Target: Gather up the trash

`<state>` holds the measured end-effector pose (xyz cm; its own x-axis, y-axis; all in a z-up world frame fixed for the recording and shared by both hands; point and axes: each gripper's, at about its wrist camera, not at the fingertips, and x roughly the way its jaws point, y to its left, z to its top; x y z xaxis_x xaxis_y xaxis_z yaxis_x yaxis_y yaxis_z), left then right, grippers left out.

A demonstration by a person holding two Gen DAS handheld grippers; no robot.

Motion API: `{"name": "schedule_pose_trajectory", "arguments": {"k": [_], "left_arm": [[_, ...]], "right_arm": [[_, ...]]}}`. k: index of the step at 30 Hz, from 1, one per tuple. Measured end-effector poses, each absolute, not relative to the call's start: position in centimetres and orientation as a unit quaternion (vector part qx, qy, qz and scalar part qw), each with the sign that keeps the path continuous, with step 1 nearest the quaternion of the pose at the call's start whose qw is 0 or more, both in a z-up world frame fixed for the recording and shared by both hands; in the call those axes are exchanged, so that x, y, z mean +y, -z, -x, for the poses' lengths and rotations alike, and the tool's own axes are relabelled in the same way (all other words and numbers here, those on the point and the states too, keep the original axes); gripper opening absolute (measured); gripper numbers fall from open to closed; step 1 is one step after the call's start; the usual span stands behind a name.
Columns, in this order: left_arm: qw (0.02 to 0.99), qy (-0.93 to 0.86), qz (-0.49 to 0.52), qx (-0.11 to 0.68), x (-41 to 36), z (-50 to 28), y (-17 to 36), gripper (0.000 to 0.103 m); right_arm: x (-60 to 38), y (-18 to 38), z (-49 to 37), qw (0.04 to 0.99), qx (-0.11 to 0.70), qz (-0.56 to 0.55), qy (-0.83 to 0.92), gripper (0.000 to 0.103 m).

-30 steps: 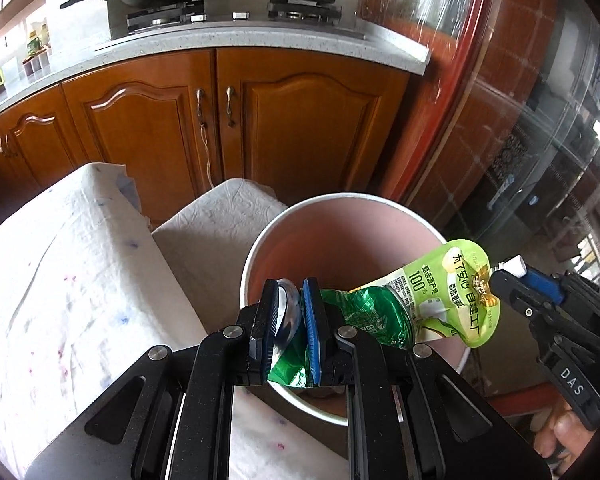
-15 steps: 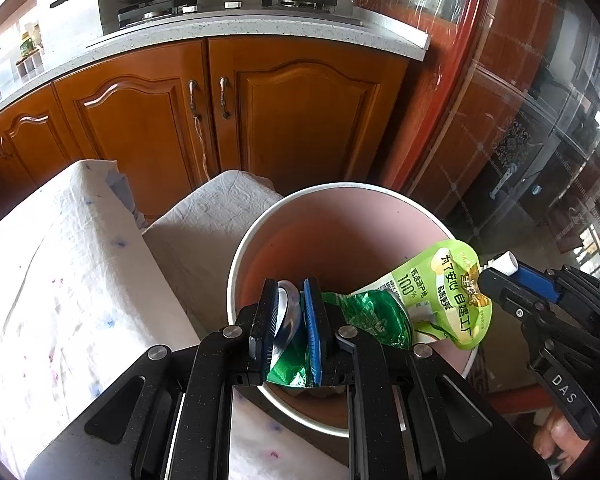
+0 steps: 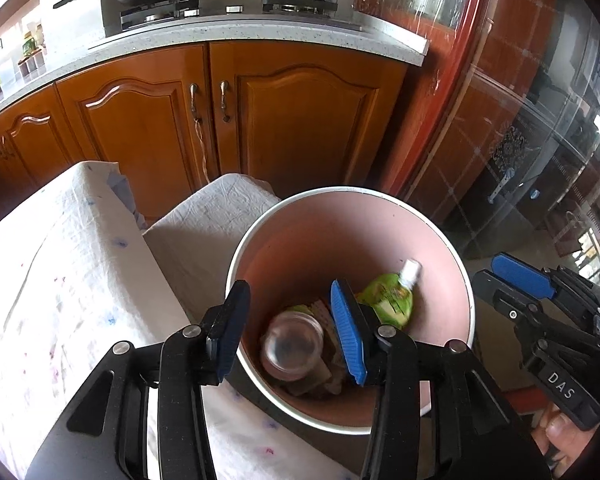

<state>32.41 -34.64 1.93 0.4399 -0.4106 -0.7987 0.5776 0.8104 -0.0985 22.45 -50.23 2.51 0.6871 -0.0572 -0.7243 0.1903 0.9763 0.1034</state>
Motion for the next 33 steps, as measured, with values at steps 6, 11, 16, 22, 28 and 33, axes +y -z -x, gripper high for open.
{"name": "schedule_pose_trajectory", "arguments": {"k": [6, 11, 16, 22, 28, 33], "left_arm": [[0.845, 0.289, -0.093, 0.440, -34.0, -32.0, -2.2, 0.046], [0.848, 0.283, -0.087, 0.439, -32.8, -31.5, -2.4, 0.050], [0.856, 0.271, -0.066, 0.436, -30.7, -30.4, -2.9, 0.062], [0.867, 0.256, -0.041, 0.427, -27.4, -28.3, -3.2, 0.068], [0.873, 0.250, -0.023, 0.419, -24.7, -26.2, -3.6, 0.074], [0.876, 0.247, -0.004, 0.414, -22.6, -24.6, -3.8, 0.077]], "right_arm": [[-50.4, -2.7, -21.9, 0.916, 0.382, -0.101, 0.067, 0.043], [-50.0, -2.9, -21.3, 0.918, 0.374, -0.114, 0.063, 0.052], [-49.7, -3.3, -19.8, 0.923, 0.355, -0.139, 0.055, 0.067], [-48.6, -4.1, -17.4, 0.933, 0.314, -0.170, 0.042, 0.080], [-46.9, -4.6, -15.1, 0.940, 0.284, -0.187, 0.026, 0.088], [-45.6, -4.8, -13.7, 0.944, 0.266, -0.194, 0.020, 0.094]]}}
